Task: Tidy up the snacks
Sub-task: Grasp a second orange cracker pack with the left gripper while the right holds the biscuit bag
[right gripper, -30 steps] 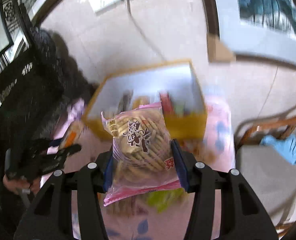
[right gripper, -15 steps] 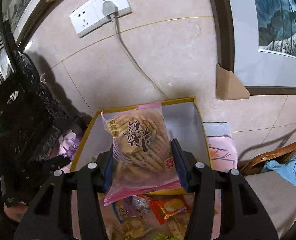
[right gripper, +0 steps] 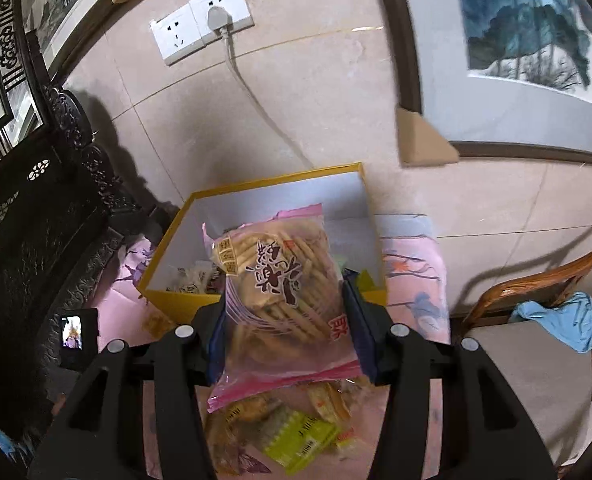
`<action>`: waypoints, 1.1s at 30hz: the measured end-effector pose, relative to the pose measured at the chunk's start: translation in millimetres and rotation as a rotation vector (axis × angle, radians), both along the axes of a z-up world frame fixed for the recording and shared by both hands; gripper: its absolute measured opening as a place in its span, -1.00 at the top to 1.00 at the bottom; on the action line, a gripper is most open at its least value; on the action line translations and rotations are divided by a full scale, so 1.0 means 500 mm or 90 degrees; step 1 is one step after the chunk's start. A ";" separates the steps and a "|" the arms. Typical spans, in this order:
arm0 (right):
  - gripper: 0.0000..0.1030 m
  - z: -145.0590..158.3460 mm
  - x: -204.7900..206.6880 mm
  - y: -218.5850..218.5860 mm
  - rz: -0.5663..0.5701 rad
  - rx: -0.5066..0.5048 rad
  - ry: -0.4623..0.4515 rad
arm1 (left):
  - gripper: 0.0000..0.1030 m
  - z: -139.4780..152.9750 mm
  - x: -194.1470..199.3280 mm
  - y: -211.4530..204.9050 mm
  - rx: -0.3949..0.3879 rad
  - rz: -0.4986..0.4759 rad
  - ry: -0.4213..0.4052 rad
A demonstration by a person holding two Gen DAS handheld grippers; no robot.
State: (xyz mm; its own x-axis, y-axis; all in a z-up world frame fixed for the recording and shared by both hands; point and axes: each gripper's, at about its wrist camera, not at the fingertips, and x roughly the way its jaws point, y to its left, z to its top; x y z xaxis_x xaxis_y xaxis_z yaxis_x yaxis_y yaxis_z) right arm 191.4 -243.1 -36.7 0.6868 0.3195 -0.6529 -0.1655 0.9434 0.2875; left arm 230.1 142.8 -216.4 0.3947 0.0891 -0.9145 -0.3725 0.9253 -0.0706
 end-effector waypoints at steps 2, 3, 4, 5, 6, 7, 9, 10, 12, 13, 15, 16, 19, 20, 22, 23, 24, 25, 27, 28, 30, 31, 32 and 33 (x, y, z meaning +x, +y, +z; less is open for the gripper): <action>-0.01 -0.001 -0.015 -0.008 -0.012 0.000 -0.005 | -0.88 -0.005 0.008 0.019 -0.057 0.035 -0.020; -0.01 -0.003 -0.018 -0.010 -0.018 0.002 -0.006 | -0.92 -0.008 0.012 0.022 -0.065 0.048 -0.022; -0.01 -0.005 -0.021 -0.010 -0.024 0.006 -0.005 | -0.96 -0.009 0.024 0.024 -0.049 0.069 -0.017; -0.01 -0.007 -0.023 -0.009 -0.024 0.011 -0.004 | -0.96 -0.006 0.032 0.024 -0.018 0.077 -0.021; -0.01 -0.010 -0.023 -0.006 -0.017 0.016 -0.002 | -0.96 -0.002 0.035 0.019 0.006 0.069 -0.030; -0.01 -0.013 -0.020 -0.002 -0.009 0.018 -0.002 | -0.96 0.003 0.041 0.013 0.038 0.034 -0.035; -0.01 -0.019 -0.014 0.009 0.003 0.009 0.001 | -0.96 0.003 0.049 0.010 0.044 -0.013 0.014; -0.01 -0.024 -0.011 0.017 0.011 0.003 0.002 | -0.96 0.006 0.048 0.015 0.026 0.010 0.025; -0.01 -0.036 -0.004 0.031 0.020 0.010 0.007 | -0.96 0.019 0.039 0.029 -0.033 0.057 -0.007; -0.01 -0.041 -0.003 0.035 0.022 0.019 0.012 | -0.96 0.028 0.038 0.041 -0.076 0.091 -0.044; -0.01 -0.052 -0.002 0.045 0.030 0.047 0.024 | -0.96 0.025 0.052 0.059 -0.113 0.168 -0.054; -0.01 -0.057 -0.003 0.053 0.038 0.058 0.032 | -0.96 0.019 0.066 0.065 -0.127 0.178 -0.048; -0.01 -0.061 -0.013 0.076 0.060 0.049 0.041 | -0.96 -0.011 0.130 0.057 -0.134 0.124 -0.007; -0.01 -0.061 -0.018 0.083 0.066 0.043 0.043 | -0.96 -0.018 0.145 0.053 -0.130 0.097 -0.004; -0.01 -0.060 -0.025 0.092 0.080 0.044 0.049 | -0.96 -0.029 0.163 0.047 -0.122 0.077 0.008; -0.01 -0.059 -0.029 0.095 0.082 0.041 0.050 | -0.96 -0.030 0.165 0.044 -0.112 0.073 0.008; -0.01 -0.058 -0.031 0.097 0.083 0.037 0.051 | -0.96 -0.031 0.167 0.040 -0.096 0.067 0.007; -0.01 -0.056 -0.033 0.098 0.082 0.035 0.050 | -0.96 -0.033 0.168 0.032 -0.073 0.060 0.009; -0.01 -0.054 -0.035 0.093 0.077 0.045 0.053 | -0.96 -0.045 0.168 0.020 -0.007 0.063 0.053; -0.01 -0.052 -0.036 0.091 0.076 0.050 0.053 | -0.96 -0.049 0.162 0.015 0.023 0.066 0.068; -0.01 -0.045 -0.042 0.084 0.074 0.056 0.049 | -0.96 -0.049 0.147 0.020 0.014 0.071 0.084; -0.01 -0.039 -0.047 0.080 0.072 0.055 0.044 | -0.96 -0.050 0.142 0.022 0.008 0.072 0.094; -0.01 -0.036 -0.051 0.078 0.072 0.055 0.040 | -0.96 -0.049 0.133 0.025 -0.001 0.072 0.100; -0.01 -0.031 -0.057 0.074 0.070 0.056 0.035 | -0.96 -0.049 0.124 0.025 -0.005 0.067 0.100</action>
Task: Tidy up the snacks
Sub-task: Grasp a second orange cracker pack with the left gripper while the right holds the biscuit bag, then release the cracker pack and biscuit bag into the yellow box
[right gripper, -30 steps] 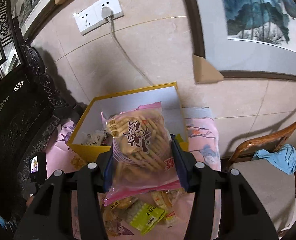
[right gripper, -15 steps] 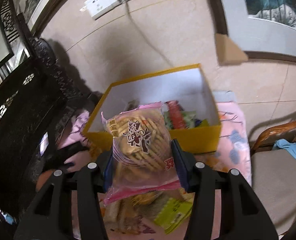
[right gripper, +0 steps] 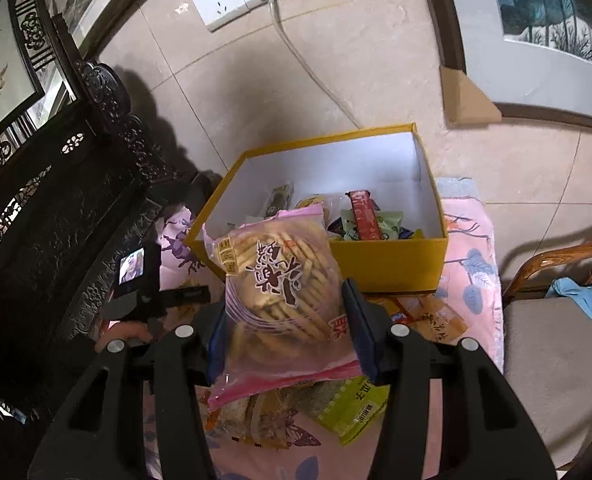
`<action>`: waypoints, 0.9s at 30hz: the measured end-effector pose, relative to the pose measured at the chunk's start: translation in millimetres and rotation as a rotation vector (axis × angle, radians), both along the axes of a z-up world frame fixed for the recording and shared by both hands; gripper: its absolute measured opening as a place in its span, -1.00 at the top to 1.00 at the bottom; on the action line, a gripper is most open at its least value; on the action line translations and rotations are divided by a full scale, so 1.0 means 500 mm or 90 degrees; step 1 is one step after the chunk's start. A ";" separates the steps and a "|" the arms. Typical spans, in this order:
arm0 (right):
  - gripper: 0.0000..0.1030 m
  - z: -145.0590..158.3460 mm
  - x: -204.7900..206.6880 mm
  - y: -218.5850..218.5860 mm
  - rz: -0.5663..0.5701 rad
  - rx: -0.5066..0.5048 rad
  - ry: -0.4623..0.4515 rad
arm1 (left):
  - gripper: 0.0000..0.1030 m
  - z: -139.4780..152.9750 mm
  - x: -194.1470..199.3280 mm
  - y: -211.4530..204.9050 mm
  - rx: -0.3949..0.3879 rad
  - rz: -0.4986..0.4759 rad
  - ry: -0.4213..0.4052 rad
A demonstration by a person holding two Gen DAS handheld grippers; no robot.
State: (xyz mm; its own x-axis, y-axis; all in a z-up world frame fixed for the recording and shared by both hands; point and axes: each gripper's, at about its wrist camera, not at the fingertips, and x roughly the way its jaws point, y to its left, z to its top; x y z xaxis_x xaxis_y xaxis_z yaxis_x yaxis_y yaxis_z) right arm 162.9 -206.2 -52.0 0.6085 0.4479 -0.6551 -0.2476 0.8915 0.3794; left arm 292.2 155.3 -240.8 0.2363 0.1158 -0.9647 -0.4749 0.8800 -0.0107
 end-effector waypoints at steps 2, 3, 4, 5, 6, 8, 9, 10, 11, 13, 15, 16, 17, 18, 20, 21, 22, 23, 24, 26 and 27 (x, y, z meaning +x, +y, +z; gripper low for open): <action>-0.01 0.004 -0.005 -0.008 -0.007 0.007 -0.002 | -0.96 0.001 -0.023 -0.008 0.019 -0.019 -0.018; -0.01 0.004 -0.007 -0.013 -0.013 0.014 -0.003 | -0.89 0.002 -0.034 -0.016 0.030 -0.027 -0.036; -0.01 0.005 -0.008 -0.019 -0.022 0.023 -0.004 | -0.79 0.006 -0.042 -0.023 0.036 -0.041 -0.049; -0.01 0.004 -0.008 -0.025 -0.029 0.033 -0.004 | -0.37 0.015 -0.048 -0.034 0.037 -0.061 -0.058; -0.01 0.004 -0.009 -0.028 -0.034 0.036 -0.006 | 0.09 0.023 -0.051 -0.044 0.035 -0.079 -0.062; -0.01 0.005 -0.007 -0.029 -0.039 0.031 -0.008 | 0.10 0.030 -0.056 -0.059 0.040 -0.111 -0.054; -0.01 0.004 -0.006 -0.029 -0.042 0.028 -0.007 | 0.10 0.031 -0.055 -0.062 0.044 -0.119 -0.063; -0.01 0.003 -0.006 -0.028 -0.043 0.028 -0.005 | 0.10 0.032 -0.057 -0.061 0.042 -0.125 -0.068; -0.01 0.003 -0.007 -0.028 -0.042 0.031 -0.003 | 0.10 0.039 -0.074 -0.063 0.033 -0.128 -0.070; -0.01 0.008 -0.010 -0.024 -0.035 0.030 -0.006 | 0.10 0.053 -0.083 -0.055 0.007 -0.115 -0.077; -0.01 0.017 -0.011 -0.023 -0.033 0.024 -0.013 | 0.10 0.095 -0.111 -0.065 0.018 -0.102 -0.084; -0.01 0.024 -0.009 -0.023 -0.033 0.024 -0.019 | 0.10 0.115 -0.133 -0.071 0.025 -0.107 -0.095; -0.01 0.030 -0.006 -0.024 -0.032 0.022 -0.025 | 0.10 0.141 -0.142 -0.077 0.032 -0.109 -0.104; -0.01 0.038 0.001 -0.022 -0.036 0.009 -0.033 | 0.10 0.176 -0.152 -0.089 0.035 -0.113 -0.113; -0.01 0.045 0.018 -0.019 -0.052 -0.020 -0.044 | 0.10 0.234 -0.163 -0.112 0.028 -0.143 -0.145; -0.01 0.049 0.034 -0.021 -0.066 -0.022 -0.052 | 0.10 0.259 -0.164 -0.124 0.028 -0.156 -0.163; -0.01 0.051 0.046 -0.023 -0.071 -0.015 -0.056 | 0.10 0.298 -0.157 -0.142 0.029 -0.178 -0.196; -0.01 0.056 0.065 -0.023 -0.075 -0.014 -0.062 | 0.10 0.331 -0.143 -0.158 0.032 -0.200 -0.227; -0.01 0.061 0.078 -0.021 -0.077 -0.024 -0.071 | 0.10 0.351 -0.125 -0.167 0.040 -0.211 -0.244; -0.01 0.075 0.126 -0.009 -0.089 -0.076 -0.106 | 0.10 0.406 -0.090 -0.200 0.066 -0.243 -0.307; -0.01 0.076 0.141 -0.008 -0.092 -0.082 -0.108 | 0.10 0.425 -0.063 -0.221 0.094 -0.261 -0.321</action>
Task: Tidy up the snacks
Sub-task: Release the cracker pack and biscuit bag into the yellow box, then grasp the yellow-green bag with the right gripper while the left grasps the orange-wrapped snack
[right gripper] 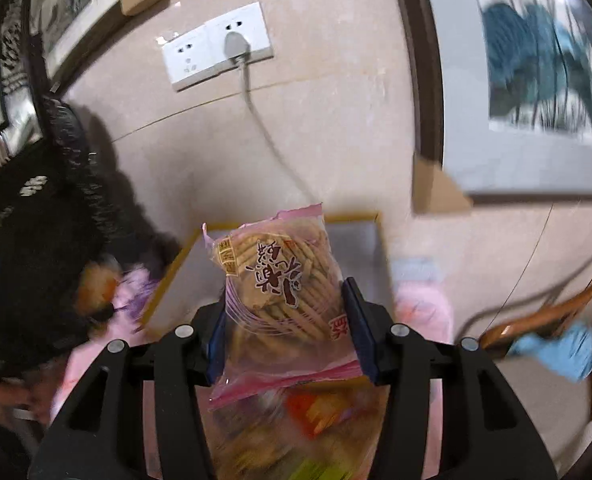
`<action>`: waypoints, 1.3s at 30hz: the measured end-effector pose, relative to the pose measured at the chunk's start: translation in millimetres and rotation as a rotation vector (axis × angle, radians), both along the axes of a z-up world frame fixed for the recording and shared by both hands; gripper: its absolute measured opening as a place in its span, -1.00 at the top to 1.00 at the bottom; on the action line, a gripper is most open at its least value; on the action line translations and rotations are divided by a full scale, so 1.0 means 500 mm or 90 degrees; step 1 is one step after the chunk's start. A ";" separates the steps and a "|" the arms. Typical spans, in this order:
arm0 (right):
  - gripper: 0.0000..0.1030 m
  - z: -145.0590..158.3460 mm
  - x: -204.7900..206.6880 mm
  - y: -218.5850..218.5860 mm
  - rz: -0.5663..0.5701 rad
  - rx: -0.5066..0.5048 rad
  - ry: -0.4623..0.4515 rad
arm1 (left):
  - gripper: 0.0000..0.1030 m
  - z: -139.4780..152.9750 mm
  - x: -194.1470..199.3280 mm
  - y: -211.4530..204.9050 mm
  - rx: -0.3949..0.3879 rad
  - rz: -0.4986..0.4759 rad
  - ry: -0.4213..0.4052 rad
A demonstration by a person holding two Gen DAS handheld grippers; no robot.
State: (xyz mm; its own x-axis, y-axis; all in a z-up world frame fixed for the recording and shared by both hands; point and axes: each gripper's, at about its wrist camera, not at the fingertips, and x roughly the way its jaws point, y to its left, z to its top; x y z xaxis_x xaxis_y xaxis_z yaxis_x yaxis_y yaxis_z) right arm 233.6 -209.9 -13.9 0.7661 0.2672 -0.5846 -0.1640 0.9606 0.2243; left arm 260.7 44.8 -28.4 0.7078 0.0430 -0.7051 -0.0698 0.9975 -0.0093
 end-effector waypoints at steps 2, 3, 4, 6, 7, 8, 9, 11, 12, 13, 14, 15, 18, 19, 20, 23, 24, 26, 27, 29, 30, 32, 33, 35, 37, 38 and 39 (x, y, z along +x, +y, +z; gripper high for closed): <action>-0.01 -0.004 0.048 -0.003 -0.010 0.018 0.011 | 0.10 0.013 0.035 -0.032 0.050 -0.018 -0.012; -0.01 -0.010 0.070 -0.004 -0.017 0.020 0.019 | 0.10 0.011 0.059 -0.046 0.061 -0.027 -0.015; -0.01 -0.013 0.081 -0.004 -0.024 0.019 0.023 | 0.10 0.005 0.074 -0.049 0.059 -0.027 0.001; -0.01 -0.021 0.098 -0.002 -0.027 0.015 0.032 | 0.10 -0.011 0.109 -0.051 0.019 -0.047 0.020; -0.01 -0.026 0.106 -0.001 -0.029 0.017 0.031 | 0.10 -0.017 0.114 -0.061 0.024 -0.049 0.032; -0.01 -0.028 0.110 0.001 -0.028 0.015 0.031 | 0.10 -0.022 0.121 -0.068 0.042 -0.047 0.027; -0.03 -0.031 0.114 0.002 -0.023 0.012 0.029 | 0.09 -0.024 0.124 -0.069 0.056 -0.049 0.012; -0.39 -0.042 0.124 0.006 -0.014 0.005 0.021 | -0.58 -0.017 0.118 -0.082 0.054 -0.076 -0.029; -0.96 -0.049 0.131 0.010 -0.011 -0.006 0.031 | -0.96 -0.012 0.110 -0.090 0.066 -0.073 -0.049; -0.97 -0.052 0.137 0.015 -0.018 -0.018 0.040 | -0.96 -0.009 0.107 -0.099 0.089 -0.059 -0.066; -0.97 -0.052 0.134 0.017 -0.031 -0.031 0.039 | -0.96 -0.008 0.098 -0.105 0.114 -0.052 -0.080; -0.97 -0.051 0.125 0.018 -0.043 -0.046 0.037 | -0.96 -0.010 0.092 -0.112 0.139 -0.055 -0.083; -0.97 -0.050 0.089 0.011 -0.038 -0.047 0.054 | -0.96 -0.016 0.053 -0.106 0.197 -0.049 -0.065; -0.97 -0.054 0.066 0.008 -0.031 -0.054 0.066 | -0.96 -0.025 0.028 -0.095 0.191 -0.048 -0.053; -0.97 -0.062 0.043 0.005 -0.032 -0.071 0.080 | -0.96 -0.028 0.012 -0.088 0.182 -0.054 -0.045; -0.97 -0.110 -0.030 -0.002 -0.032 -0.121 0.124 | -0.96 -0.066 -0.056 -0.057 0.161 -0.059 -0.015; -0.97 -0.131 -0.056 -0.002 -0.032 -0.141 0.146 | -0.96 -0.084 -0.075 -0.047 0.159 -0.057 -0.005; -0.97 -0.194 -0.112 0.000 -0.023 -0.160 0.195 | -0.96 -0.133 -0.117 -0.035 0.161 -0.048 0.039; -0.97 -0.221 -0.132 0.002 -0.009 -0.146 0.217 | -0.96 -0.167 -0.143 -0.030 0.159 -0.044 0.066; -0.97 -0.285 -0.174 0.000 -0.028 -0.058 0.271 | -0.96 -0.214 -0.179 -0.020 0.147 -0.042 0.104; -0.97 -0.306 -0.181 -0.004 -0.052 -0.027 0.294 | -0.96 -0.238 -0.197 -0.017 0.141 -0.044 0.125; -0.97 -0.358 -0.190 -0.013 -0.129 0.043 0.338 | -0.96 -0.293 -0.236 -0.011 0.131 -0.051 0.172; -0.97 -0.369 -0.190 -0.012 -0.151 0.051 0.340 | -0.96 -0.311 -0.246 -0.008 0.130 -0.052 0.191; -0.97 -0.393 -0.185 0.004 -0.176 0.048 0.330 | -0.96 -0.350 -0.271 0.000 0.105 -0.045 0.241; -0.74 -0.408 -0.176 0.021 -0.182 0.022 0.334 | -0.96 -0.379 -0.293 0.009 0.031 -0.054 0.282; -0.32 -0.403 -0.178 0.025 -0.181 0.023 0.317 | -0.96 -0.385 -0.299 0.012 0.009 -0.058 0.290; 0.09 -0.397 -0.175 0.024 -0.158 0.061 0.321 | -0.96 -0.390 -0.304 0.014 -0.003 -0.054 0.291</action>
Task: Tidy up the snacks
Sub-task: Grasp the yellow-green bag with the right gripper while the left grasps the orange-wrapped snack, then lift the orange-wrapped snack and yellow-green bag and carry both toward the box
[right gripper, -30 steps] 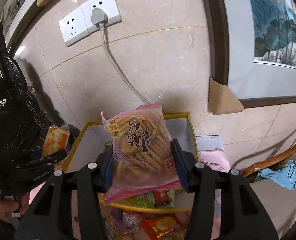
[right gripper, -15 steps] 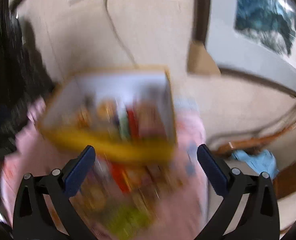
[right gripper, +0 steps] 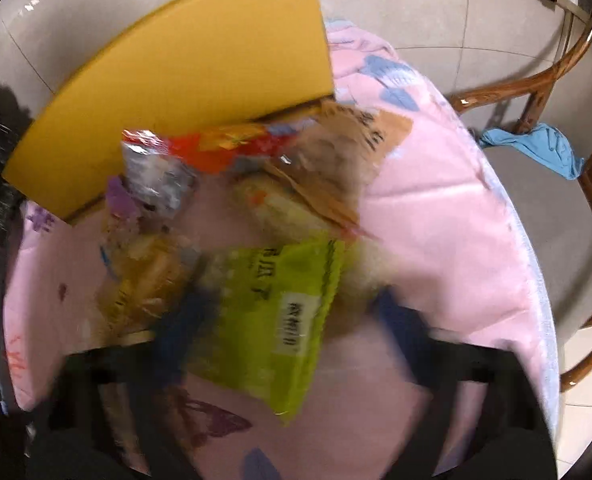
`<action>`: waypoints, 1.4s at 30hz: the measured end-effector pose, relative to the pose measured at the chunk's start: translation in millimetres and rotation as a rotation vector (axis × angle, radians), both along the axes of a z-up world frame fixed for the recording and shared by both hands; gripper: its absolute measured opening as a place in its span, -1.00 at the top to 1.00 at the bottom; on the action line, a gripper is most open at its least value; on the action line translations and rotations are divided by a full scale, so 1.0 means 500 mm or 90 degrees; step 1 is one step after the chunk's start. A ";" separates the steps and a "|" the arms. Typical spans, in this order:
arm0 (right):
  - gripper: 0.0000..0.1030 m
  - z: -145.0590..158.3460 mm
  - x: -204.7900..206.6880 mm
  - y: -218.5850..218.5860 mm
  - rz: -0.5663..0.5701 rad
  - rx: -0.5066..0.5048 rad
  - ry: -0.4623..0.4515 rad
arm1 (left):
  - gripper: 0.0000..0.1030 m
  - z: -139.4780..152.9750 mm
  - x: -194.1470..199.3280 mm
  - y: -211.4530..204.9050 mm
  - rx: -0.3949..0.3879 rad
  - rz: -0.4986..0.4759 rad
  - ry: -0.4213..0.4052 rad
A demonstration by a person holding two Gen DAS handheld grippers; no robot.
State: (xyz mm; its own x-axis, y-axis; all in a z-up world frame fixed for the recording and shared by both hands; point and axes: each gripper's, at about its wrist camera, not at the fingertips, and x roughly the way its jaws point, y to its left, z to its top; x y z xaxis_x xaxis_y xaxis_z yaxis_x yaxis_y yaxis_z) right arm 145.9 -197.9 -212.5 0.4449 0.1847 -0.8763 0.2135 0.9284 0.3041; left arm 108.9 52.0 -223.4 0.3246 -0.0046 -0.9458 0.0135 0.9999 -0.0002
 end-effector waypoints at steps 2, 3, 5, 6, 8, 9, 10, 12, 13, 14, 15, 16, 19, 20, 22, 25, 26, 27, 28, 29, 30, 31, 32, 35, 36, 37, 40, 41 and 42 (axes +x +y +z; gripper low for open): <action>0.28 0.012 0.003 0.004 0.016 0.036 0.017 | -0.96 -0.011 -0.003 0.005 0.002 0.015 0.000; 0.40 0.022 0.002 0.007 0.030 0.031 0.015 | -0.96 -0.017 -0.002 0.005 0.004 0.014 0.001; 0.56 0.038 -0.003 -0.001 0.042 0.063 0.010 | -0.96 -0.013 -0.001 0.000 0.016 -0.003 -0.012; 0.62 0.046 -0.008 -0.013 0.036 0.095 0.009 | -0.96 -0.008 0.000 -0.003 0.023 -0.009 -0.013; 0.65 0.063 -0.014 -0.041 0.024 0.132 0.013 | -0.96 0.000 -0.001 -0.006 0.035 -0.029 -0.029; 0.66 0.077 -0.026 -0.049 0.027 0.143 0.012 | -0.96 0.006 -0.001 -0.007 0.037 -0.036 -0.043; 0.66 0.091 -0.037 -0.051 0.034 0.136 0.011 | -0.96 0.013 -0.002 -0.004 0.042 -0.039 -0.051; 0.66 0.115 -0.059 -0.057 0.033 0.141 0.000 | -0.96 0.025 -0.003 0.007 0.040 -0.042 -0.070; 0.66 0.127 -0.069 -0.060 0.027 0.155 -0.003 | -0.96 0.028 -0.003 0.011 0.035 -0.041 -0.073; 0.66 0.137 -0.083 -0.073 0.016 0.174 -0.006 | -0.96 0.032 -0.001 0.020 0.031 -0.037 -0.073; 0.66 0.145 -0.099 -0.084 0.006 0.192 -0.008 | -0.96 0.033 -0.002 0.029 0.023 -0.033 -0.069; 0.66 0.150 -0.107 -0.091 -0.001 0.205 -0.010 | -0.96 0.032 -0.002 0.036 0.015 -0.027 -0.066; 0.66 0.184 -0.146 -0.105 -0.018 0.252 -0.034 | -0.96 0.023 0.012 0.050 0.007 -0.013 -0.052; 0.66 0.198 -0.161 -0.113 -0.025 0.270 -0.047 | -0.96 0.024 0.011 0.053 0.007 -0.012 -0.053; 0.66 0.223 -0.186 -0.133 -0.039 0.296 -0.066 | -0.96 0.032 0.004 0.051 0.009 -0.015 -0.074; 0.66 0.267 -0.217 -0.147 -0.047 0.292 -0.102 | -0.96 0.040 0.005 0.047 -0.040 -0.026 -0.119; 0.66 0.281 -0.227 -0.151 -0.049 0.286 -0.114 | -0.96 0.041 0.009 0.045 -0.072 -0.031 -0.126; 0.66 0.295 -0.237 -0.157 -0.053 0.283 -0.126 | -0.96 0.042 0.008 0.039 -0.098 -0.038 -0.130; 0.66 0.301 -0.241 -0.161 -0.055 0.282 -0.133 | -0.96 0.041 0.012 0.030 -0.130 -0.053 -0.133; 0.65 0.310 -0.247 -0.165 -0.057 0.278 -0.140 | -0.96 0.035 0.017 0.020 -0.137 -0.065 -0.135; 0.65 0.315 -0.252 -0.169 -0.056 0.273 -0.145 | -0.96 0.022 0.026 0.011 -0.121 -0.068 -0.129; 0.65 0.324 -0.258 -0.171 -0.055 0.266 -0.151 | -0.96 0.001 0.038 0.001 -0.096 -0.066 -0.111; 0.65 0.327 -0.261 -0.173 -0.055 0.267 -0.153 | -0.96 0.003 0.036 -0.001 -0.096 -0.063 -0.144; 0.65 0.338 -0.273 -0.169 -0.048 0.266 -0.163 | -0.92 0.002 0.049 -0.003 -0.086 -0.067 -0.120; 0.65 0.341 -0.277 -0.169 -0.046 0.267 -0.166 | -0.68 0.005 0.051 0.000 -0.070 -0.058 -0.112; 0.65 0.345 -0.282 -0.170 -0.045 0.274 -0.171 | -0.41 0.006 0.053 0.002 -0.051 -0.050 -0.104; 0.65 0.352 -0.289 -0.171 -0.042 0.286 -0.179 | -0.07 0.012 0.045 0.024 -0.044 -0.046 -0.086; 0.65 0.354 -0.289 -0.170 -0.039 0.282 -0.180 | -0.03 0.013 0.042 0.032 -0.051 -0.042 -0.082; 0.65 0.356 -0.288 -0.168 -0.037 0.276 -0.180 | 0.02 0.013 0.041 0.040 -0.053 -0.039 -0.080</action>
State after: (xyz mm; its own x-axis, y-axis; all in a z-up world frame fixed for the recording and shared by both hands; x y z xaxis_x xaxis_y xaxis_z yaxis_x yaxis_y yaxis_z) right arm 1.7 -282.1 -34.5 0.6732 0.4715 -0.5696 0.1158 0.6936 0.7110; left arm 129.6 72.0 -217.0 0.4366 -0.1044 -0.8936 0.0796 0.9938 -0.0773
